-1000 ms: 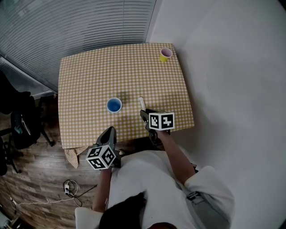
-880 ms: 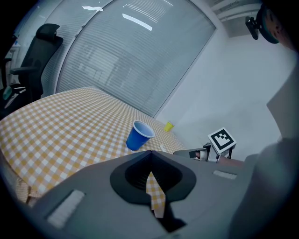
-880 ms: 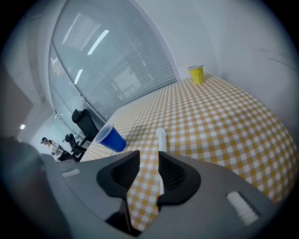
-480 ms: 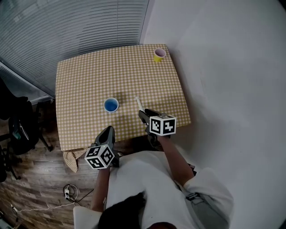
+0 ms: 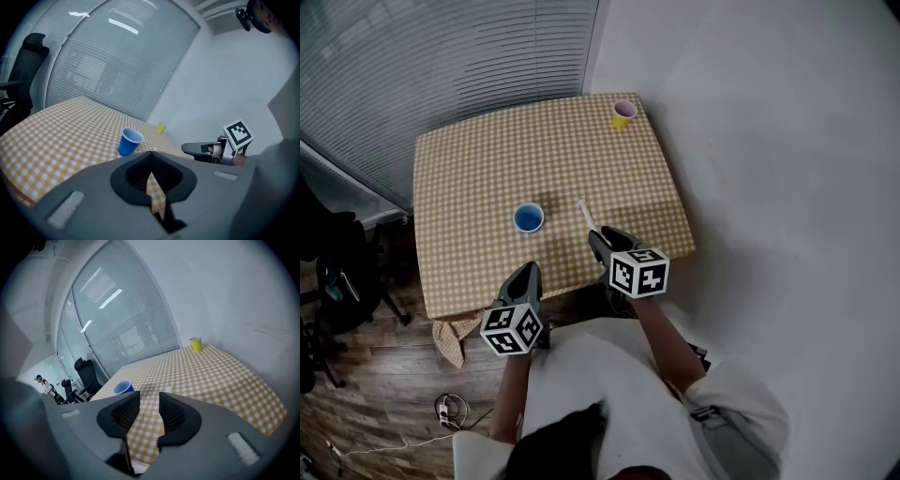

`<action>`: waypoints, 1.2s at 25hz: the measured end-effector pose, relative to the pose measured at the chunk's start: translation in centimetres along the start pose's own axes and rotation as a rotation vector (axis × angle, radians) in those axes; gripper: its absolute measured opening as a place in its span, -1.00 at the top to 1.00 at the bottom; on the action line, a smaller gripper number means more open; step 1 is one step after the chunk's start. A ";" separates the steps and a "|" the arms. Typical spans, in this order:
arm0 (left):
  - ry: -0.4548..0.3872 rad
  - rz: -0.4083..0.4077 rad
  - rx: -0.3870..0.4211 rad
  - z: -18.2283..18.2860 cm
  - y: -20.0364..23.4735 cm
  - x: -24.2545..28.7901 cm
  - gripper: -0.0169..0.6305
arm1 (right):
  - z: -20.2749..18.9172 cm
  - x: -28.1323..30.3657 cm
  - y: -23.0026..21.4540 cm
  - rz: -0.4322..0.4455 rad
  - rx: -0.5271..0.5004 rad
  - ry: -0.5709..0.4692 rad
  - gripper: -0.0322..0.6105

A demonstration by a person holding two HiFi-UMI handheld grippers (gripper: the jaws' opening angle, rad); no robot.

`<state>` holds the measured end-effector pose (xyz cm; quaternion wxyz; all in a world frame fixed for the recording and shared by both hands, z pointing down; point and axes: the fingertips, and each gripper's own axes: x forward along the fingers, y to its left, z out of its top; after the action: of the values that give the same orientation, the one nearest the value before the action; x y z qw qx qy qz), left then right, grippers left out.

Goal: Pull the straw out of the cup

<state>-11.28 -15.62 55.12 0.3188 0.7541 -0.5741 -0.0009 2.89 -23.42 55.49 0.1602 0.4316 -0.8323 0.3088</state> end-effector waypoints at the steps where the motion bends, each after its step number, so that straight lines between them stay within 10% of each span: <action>1: -0.007 -0.005 0.003 0.2 -0.2 -0.1 0.91 | 0.1 -0.4 0.2 -0.006 -0.008 -0.015 0.49; 30: -0.019 -0.048 0.029 -1.1 -1.3 -4.1 0.91 | -4.6 -4.1 5.7 -0.018 -0.095 -0.069 0.82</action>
<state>-11.10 -11.35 53.90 0.3023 0.7722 -0.5588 -0.0073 0.63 -15.36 54.66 0.1546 0.4411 -0.8472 0.2524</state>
